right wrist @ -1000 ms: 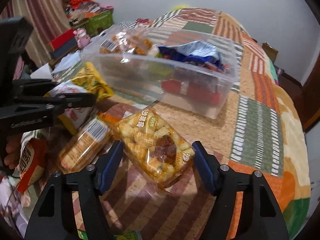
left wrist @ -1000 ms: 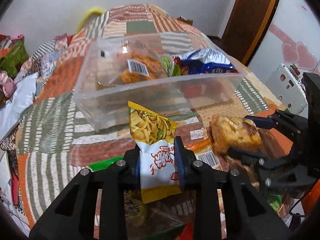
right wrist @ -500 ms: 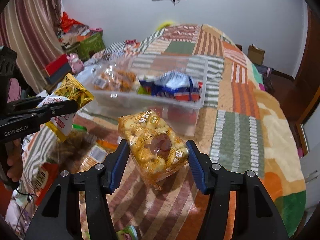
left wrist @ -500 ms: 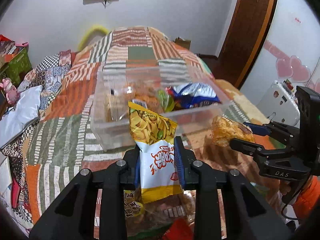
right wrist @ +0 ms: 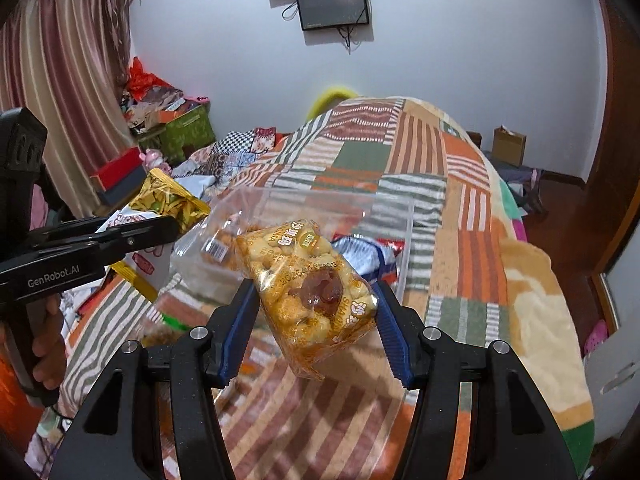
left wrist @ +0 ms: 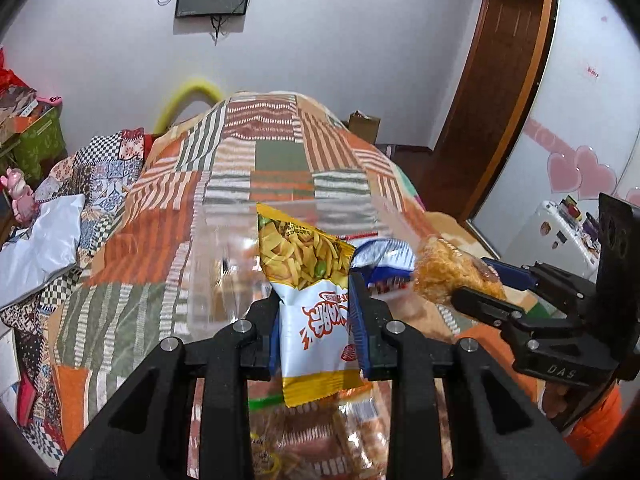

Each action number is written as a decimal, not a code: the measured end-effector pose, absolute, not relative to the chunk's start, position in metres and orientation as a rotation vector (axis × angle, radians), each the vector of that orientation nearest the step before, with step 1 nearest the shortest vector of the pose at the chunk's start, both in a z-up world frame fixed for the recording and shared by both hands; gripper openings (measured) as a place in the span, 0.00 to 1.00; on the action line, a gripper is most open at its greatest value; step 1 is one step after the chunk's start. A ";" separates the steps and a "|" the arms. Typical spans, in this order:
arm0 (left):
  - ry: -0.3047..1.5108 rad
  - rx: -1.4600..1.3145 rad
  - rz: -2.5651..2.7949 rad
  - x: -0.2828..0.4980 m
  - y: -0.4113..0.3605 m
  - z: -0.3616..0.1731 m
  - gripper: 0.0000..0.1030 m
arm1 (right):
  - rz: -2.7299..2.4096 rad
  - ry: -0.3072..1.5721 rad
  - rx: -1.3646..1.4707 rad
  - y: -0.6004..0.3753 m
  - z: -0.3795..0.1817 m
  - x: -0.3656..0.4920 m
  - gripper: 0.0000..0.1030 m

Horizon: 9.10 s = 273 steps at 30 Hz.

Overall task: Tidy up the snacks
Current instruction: 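Carry both bags over the clear box and open both tools to drop them in, then grasp the green-sealed cracker bag with the left tool while the right tool grasps the wafer bar pack, then carry both snacks over the clear box and open both tools to drop them in, then reach the left tool toward the red snack bag while the right tool approaches the green pea bag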

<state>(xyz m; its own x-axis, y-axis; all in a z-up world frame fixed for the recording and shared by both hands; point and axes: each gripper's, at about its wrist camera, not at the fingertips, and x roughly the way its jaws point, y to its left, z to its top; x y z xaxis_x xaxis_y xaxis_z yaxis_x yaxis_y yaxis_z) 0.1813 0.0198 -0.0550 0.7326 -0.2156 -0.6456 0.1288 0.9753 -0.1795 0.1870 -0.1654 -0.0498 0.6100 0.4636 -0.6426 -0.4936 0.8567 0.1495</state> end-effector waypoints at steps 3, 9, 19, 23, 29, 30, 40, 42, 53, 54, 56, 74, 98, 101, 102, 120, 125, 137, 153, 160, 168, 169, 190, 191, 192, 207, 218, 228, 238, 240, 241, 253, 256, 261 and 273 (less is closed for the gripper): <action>0.715 -0.122 -0.194 0.188 0.016 -0.054 0.28 | 0.551 0.729 -0.036 -0.163 -0.051 0.195 0.53; 0.732 -0.117 -0.210 0.210 0.007 -0.063 0.28 | 0.550 0.740 -0.027 -0.160 -0.057 0.209 0.53; 0.805 -0.126 -0.192 0.249 0.006 -0.086 0.28 | 0.542 0.762 -0.025 -0.152 -0.069 0.234 0.53; 0.829 -0.123 -0.181 0.262 0.007 -0.094 0.28 | 0.535 0.764 -0.037 -0.146 -0.073 0.242 0.53; 0.861 -0.117 -0.165 0.274 0.007 -0.106 0.28 | 0.525 0.746 -0.066 -0.137 -0.072 0.250 0.53; 0.863 -0.120 -0.171 0.275 0.006 -0.108 0.28 | 0.525 0.748 -0.069 -0.136 -0.073 0.251 0.53; 0.852 -0.113 -0.153 0.273 0.009 -0.105 0.38 | 0.516 0.758 -0.098 -0.133 -0.073 0.254 0.56; 0.841 -0.115 -0.140 0.270 0.011 -0.102 0.43 | 0.520 0.762 -0.094 -0.132 -0.072 0.254 0.57; 0.803 -0.100 -0.122 0.252 0.015 -0.083 0.56 | 0.543 0.755 -0.096 -0.133 -0.061 0.241 0.62; 0.797 -0.096 -0.121 0.249 0.015 -0.081 0.58 | 0.544 0.753 -0.097 -0.134 -0.059 0.239 0.62; 0.788 -0.090 -0.119 0.242 0.016 -0.077 0.62 | 0.543 0.744 -0.099 -0.135 -0.055 0.235 0.66; 0.773 -0.009 -0.071 0.171 0.032 -0.064 0.84 | 0.562 0.730 -0.100 -0.144 -0.043 0.190 0.71; 0.998 -0.058 -0.042 0.125 0.057 -0.146 0.83 | 0.644 0.985 -0.091 -0.114 -0.105 0.152 0.71; 1.010 -0.066 -0.050 0.123 0.058 -0.153 0.83 | 0.654 1.010 -0.097 -0.107 -0.111 0.152 0.71; 1.012 -0.068 -0.052 0.122 0.058 -0.154 0.83 | 0.658 1.019 -0.099 -0.105 -0.113 0.151 0.71; 1.042 -0.104 -0.093 0.125 0.060 -0.166 0.46 | 0.726 1.087 -0.147 -0.093 -0.127 0.151 0.34; 1.010 -0.115 -0.083 0.126 0.063 -0.157 0.44 | 0.712 1.056 -0.120 -0.103 -0.121 0.153 0.32; 0.866 -0.136 -0.074 0.130 0.063 -0.106 0.44 | 0.673 0.910 -0.098 -0.114 -0.081 0.153 0.31; 0.737 -0.121 -0.121 0.167 0.041 -0.052 0.44 | 0.610 0.773 -0.045 -0.135 -0.040 0.186 0.31; 0.727 -0.116 -0.126 0.196 0.038 -0.050 0.44 | 0.584 0.749 -0.023 -0.139 -0.033 0.209 0.31; 0.750 -0.124 -0.114 0.227 0.042 -0.060 0.44 | 0.543 0.744 -0.007 -0.146 -0.034 0.241 0.31; 0.753 -0.122 -0.109 0.231 0.043 -0.062 0.44 | 0.533 0.745 -0.009 -0.148 -0.035 0.246 0.31; 0.818 -0.181 -0.079 0.277 0.059 -0.089 0.63 | 0.476 0.817 -0.003 -0.152 -0.063 0.283 0.41; 0.816 -0.183 -0.078 0.277 0.059 -0.087 0.63 | 0.477 0.816 -0.002 -0.152 -0.063 0.283 0.41; 0.812 -0.182 -0.078 0.277 0.059 -0.086 0.63 | 0.477 0.815 -0.001 -0.152 -0.062 0.283 0.41; 0.770 -0.137 -0.074 0.247 0.050 -0.064 0.79 | 0.521 0.744 -0.034 -0.152 -0.036 0.245 0.58; 0.807 -0.102 -0.061 0.198 0.046 -0.067 0.80 | 0.563 0.745 -0.060 -0.157 -0.031 0.201 0.61; 0.839 -0.049 -0.057 0.144 0.031 -0.076 0.86 | 0.575 0.760 -0.083 -0.163 -0.034 0.159 0.66; 0.920 -0.064 -0.072 0.109 0.019 -0.101 0.86 | 0.576 0.830 -0.117 -0.171 -0.054 0.123 0.66; 0.943 -0.071 -0.065 0.102 0.020 -0.107 0.86 | 0.579 0.849 -0.110 -0.174 -0.059 0.118 0.66; 0.953 -0.075 -0.063 0.099 0.020 -0.110 0.86 | 0.581 0.859 -0.106 -0.175 -0.062 0.114 0.66; 1.023 -0.067 -0.065 0.056 0.012 -0.128 0.86 | 0.594 0.958 -0.137 -0.177 -0.095 0.080 0.66; 1.035 -0.047 -0.071 0.051 0.008 -0.134 0.88 | 0.592 0.982 -0.149 -0.178 -0.103 0.075 0.66; 1.068 -0.044 -0.077 0.049 0.007 -0.144 0.92 | 0.585 1.022 -0.172 -0.181 -0.117 0.072 0.66; 1.076 -0.081 -0.071 0.055 0.014 -0.160 0.81 | 0.610 0.991 -0.183 -0.178 -0.118 0.070 0.43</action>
